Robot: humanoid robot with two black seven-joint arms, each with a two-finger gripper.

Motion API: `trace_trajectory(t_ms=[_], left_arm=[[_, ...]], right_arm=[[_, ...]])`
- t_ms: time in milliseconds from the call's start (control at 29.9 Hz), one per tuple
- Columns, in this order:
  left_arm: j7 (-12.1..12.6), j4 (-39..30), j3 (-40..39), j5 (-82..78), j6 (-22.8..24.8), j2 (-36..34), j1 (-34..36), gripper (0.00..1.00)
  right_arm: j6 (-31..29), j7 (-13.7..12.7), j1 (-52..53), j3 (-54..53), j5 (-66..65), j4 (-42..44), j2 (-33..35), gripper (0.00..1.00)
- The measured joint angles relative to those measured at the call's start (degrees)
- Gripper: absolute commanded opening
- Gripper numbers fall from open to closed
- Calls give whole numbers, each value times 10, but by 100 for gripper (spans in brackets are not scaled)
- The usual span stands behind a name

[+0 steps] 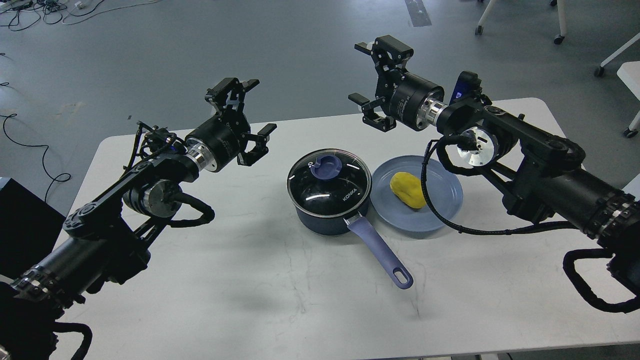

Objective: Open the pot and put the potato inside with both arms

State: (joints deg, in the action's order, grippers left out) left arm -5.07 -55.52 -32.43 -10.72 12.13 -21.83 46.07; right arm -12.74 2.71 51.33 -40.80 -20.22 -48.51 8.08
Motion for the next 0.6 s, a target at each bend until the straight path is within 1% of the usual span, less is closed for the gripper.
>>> trace_trajectory(t_ms=[601], left_arm=[[-3, 0, -1, 1, -3, 0, 0, 98]], right_arm=[[0, 1, 0, 2, -1, -1, -3, 100]])
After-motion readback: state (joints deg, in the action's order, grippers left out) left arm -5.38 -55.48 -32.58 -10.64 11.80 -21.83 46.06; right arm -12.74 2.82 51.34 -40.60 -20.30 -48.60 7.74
